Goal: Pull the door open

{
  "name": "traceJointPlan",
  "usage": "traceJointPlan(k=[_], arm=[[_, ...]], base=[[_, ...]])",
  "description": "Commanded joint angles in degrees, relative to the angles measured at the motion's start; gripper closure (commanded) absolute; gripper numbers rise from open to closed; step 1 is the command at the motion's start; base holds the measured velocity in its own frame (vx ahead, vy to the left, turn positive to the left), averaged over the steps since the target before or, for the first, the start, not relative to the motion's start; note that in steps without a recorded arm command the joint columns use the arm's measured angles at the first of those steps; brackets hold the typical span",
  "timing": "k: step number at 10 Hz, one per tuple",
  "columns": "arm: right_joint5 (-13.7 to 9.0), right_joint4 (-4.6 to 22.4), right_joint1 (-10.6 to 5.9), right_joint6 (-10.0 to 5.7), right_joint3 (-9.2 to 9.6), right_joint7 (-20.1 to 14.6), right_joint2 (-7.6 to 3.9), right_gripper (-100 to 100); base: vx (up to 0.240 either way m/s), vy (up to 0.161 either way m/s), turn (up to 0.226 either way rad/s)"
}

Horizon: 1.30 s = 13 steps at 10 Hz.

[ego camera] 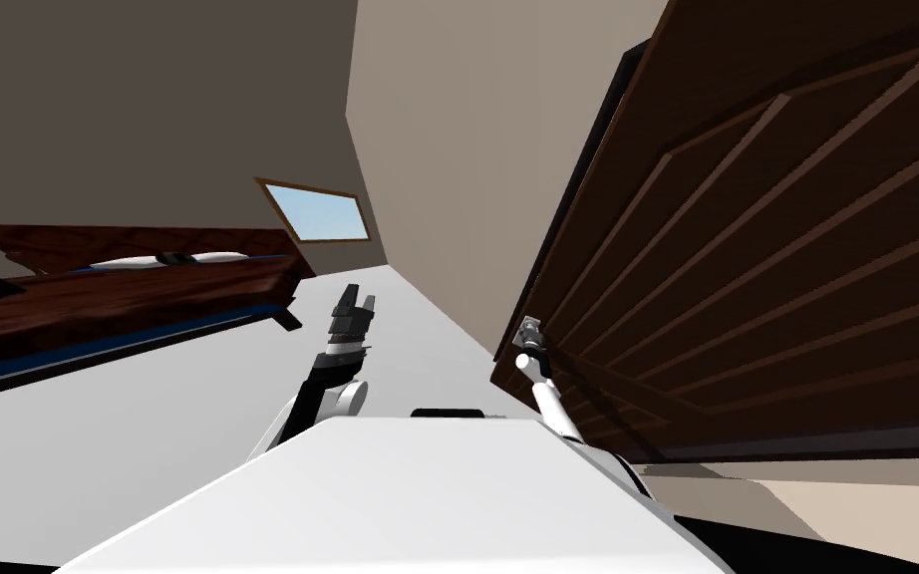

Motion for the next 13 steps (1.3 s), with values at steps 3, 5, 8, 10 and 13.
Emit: traceJointPlan(k=[3,5,8,10,13], arm=[[-0.2,-1.3,1.40,0.99,2.69,-3.3,-1.56,100],[0.0,-1.2,1.60,1.03,3.51,-3.7,-1.69,100],[0.2,-1.9,2.09,1.21,5.07,-5.0,-2.42,100],[0.4,-2.5,2.55,1.38,6.55,-6.2,-3.12,100],[0.7,-3.3,3.15,1.60,8.51,-7.9,-4.03,100]], base=[[-0.278,-0.026,0.160],[-0.134,-0.010,0.077],[-0.234,-0.023,0.114],[-0.244,-0.016,0.132],[-0.248,-0.059,0.119]])
